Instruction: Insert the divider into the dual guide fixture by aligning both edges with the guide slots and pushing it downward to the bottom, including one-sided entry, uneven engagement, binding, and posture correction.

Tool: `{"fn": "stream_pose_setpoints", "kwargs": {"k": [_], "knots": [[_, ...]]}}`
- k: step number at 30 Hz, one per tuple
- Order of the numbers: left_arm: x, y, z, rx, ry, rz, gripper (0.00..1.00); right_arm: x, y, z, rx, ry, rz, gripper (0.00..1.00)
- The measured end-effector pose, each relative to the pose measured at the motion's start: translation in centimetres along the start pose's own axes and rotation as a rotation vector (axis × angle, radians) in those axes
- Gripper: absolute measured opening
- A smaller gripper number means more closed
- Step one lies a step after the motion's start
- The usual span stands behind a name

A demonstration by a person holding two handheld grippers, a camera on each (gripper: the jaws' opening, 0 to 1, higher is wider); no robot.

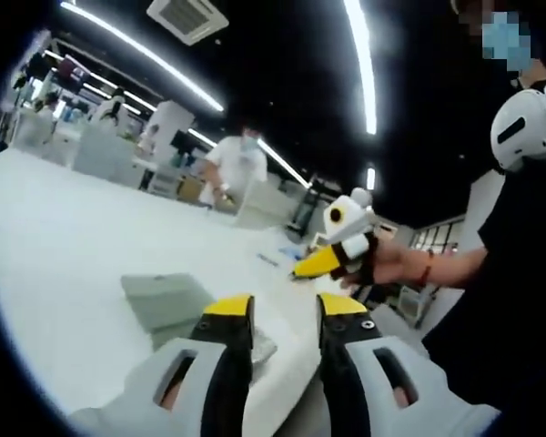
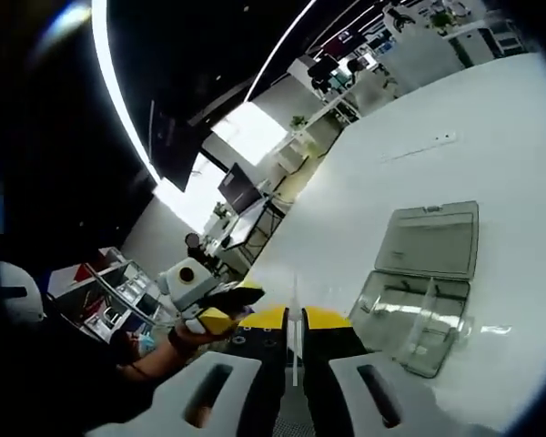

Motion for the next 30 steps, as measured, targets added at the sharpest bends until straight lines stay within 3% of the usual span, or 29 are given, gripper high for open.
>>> {"fn": "stream_pose_setpoints", "kwargs": {"k": [6,9,15,19,23,30], "knots": [[0.4,0.9,0.8,-0.048,0.004,0.001,0.28,-0.4,-0.9,-0.5,0.053,-0.028,0.035,0.00],[0.2,1.1,1.1,-0.052,-0.014,0.010,0.31,-0.4,-1.3,-1.0,0.114,-0.015,0.054,0.00],[0.1,0.9,1.9,-0.055,-0.039,0.029,0.36,-0.1,-2.2,-1.1,0.151,0.009,0.099,0.00],[0.2,0.8,2.5,-0.035,-0.011,-0.005,0.37,0.0,-2.8,-1.3,0.183,0.033,0.120,0.00],[0.2,0.9,2.9,-0.047,-0.024,-0.003,0.40,-0.3,-3.2,-2.2,0.248,-0.071,0.134,0.00],[0.8,1.1,3.9,-0.067,-0.042,0.032,0.47,-0.1,-4.1,-3.7,0.322,-0.101,0.174,0.00]]}}
Point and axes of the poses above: the point that each gripper's makers call its tool centre point, and the gripper's own axes: y roughly backward along the fingers, z roughly to its left, x roughly out of its underside, the point moved 8 cm from there along y, roughly backward along the fingers, and after that the axes turned 4 degrees about x, right-handed, at the moved point
